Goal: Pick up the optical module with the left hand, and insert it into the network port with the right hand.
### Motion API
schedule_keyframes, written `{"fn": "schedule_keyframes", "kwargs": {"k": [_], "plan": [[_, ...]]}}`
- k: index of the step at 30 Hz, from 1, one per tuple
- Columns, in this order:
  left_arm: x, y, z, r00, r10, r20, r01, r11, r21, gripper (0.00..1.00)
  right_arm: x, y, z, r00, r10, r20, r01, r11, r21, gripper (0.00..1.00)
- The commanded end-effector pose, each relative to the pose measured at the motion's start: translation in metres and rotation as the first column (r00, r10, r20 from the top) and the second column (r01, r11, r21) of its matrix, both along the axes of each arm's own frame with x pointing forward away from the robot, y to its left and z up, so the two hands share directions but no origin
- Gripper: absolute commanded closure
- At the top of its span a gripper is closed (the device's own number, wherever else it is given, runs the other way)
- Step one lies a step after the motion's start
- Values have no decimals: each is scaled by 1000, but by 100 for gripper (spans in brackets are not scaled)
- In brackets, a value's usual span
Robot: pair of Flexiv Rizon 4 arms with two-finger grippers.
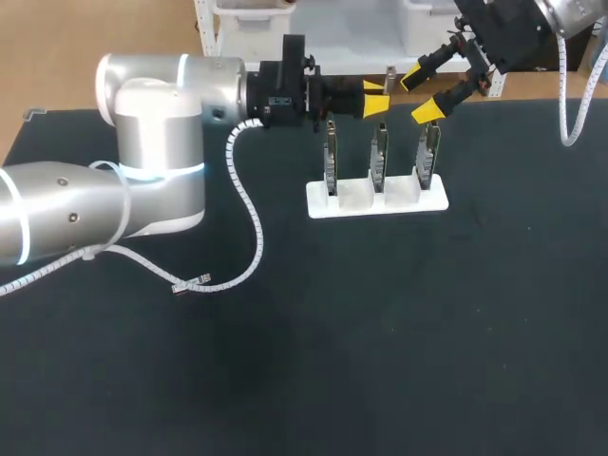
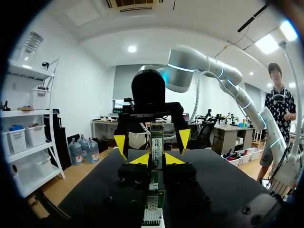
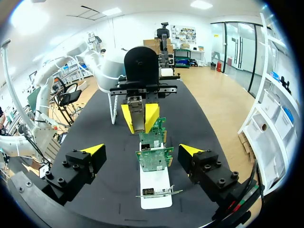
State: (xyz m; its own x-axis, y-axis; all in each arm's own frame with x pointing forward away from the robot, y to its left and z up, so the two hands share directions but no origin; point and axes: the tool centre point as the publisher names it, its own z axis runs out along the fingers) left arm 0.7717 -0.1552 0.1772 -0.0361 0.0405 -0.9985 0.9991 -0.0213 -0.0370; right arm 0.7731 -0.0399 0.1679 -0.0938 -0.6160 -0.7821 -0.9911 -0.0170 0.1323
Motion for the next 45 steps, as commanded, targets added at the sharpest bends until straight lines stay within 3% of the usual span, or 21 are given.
{"fn": "schedule_keyframes", "kwargs": {"k": [1,25,45], "plan": [[4,-1,0,1000,-10,-4,10,1000,5,100,-2,0,0,1000,-3,3,3,1000,0,0],[3,-2,0,1000,-5,-13,5,1000,13,100,-1,0,0,1000,-1,3,1,1000,-2,0],[3,-2,0,1000,-5,-13,5,1000,13,100,18,20,30,995,61,79,-63,998,18,0]]}}
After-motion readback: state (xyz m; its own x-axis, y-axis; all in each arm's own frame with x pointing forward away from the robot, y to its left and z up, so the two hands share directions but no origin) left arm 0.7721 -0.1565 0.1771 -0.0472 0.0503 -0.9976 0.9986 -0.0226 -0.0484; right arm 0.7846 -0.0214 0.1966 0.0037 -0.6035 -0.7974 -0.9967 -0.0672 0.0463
